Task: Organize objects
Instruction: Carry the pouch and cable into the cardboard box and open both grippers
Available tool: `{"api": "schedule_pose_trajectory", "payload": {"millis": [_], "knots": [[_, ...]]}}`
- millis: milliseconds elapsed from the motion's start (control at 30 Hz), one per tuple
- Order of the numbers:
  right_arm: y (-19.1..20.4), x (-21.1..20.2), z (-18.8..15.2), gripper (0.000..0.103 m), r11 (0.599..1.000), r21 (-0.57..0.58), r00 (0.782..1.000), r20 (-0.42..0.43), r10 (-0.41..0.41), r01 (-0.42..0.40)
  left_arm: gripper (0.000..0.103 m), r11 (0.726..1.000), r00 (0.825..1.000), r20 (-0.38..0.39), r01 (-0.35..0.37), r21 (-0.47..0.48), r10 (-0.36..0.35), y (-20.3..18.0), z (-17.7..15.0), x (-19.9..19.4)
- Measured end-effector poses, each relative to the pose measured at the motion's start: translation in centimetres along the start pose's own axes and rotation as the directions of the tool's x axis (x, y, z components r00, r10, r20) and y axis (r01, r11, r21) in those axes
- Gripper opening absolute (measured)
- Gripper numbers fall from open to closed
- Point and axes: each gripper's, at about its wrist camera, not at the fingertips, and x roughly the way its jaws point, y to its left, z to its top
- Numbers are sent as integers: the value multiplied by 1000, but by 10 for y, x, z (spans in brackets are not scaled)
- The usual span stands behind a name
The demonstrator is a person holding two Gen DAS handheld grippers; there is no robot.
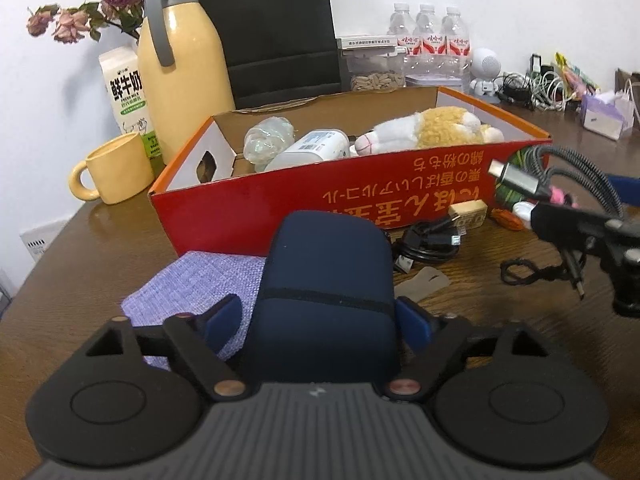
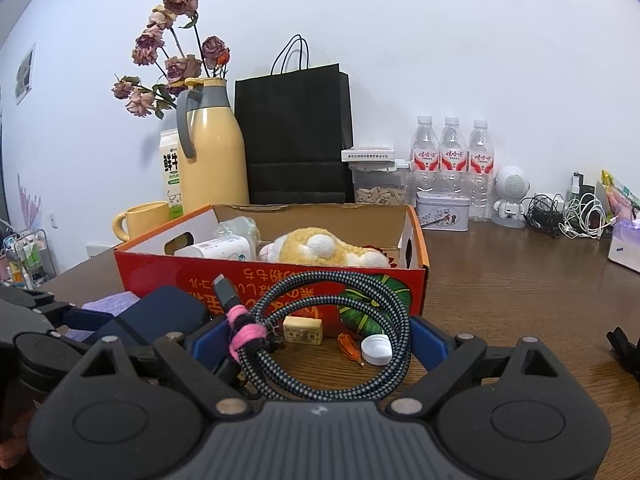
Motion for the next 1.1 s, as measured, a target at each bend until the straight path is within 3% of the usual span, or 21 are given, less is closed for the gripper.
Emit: {"api": "schedule_pose_trajectory", "payload": {"millis": [200,600,900,1100], "knots": [[0,2,-1,93,1000,-3,1000,-11,-8,8,69,1000,1000,11,17,-24,-17,1,0,-5],[8,2,0,93,999,-42,1000,-10,-24,23,68,996,996,66,71,-57,-67,13,10,-28],[19,0,33,93,996,-84,999,35,-14,17,68,989,987,112,126,-82,-117,26,43,-42],[22,19,61,93,994,-111,999,37,-17,21,68,986,985,133,126,-112,-111,39,76,-32]]}}
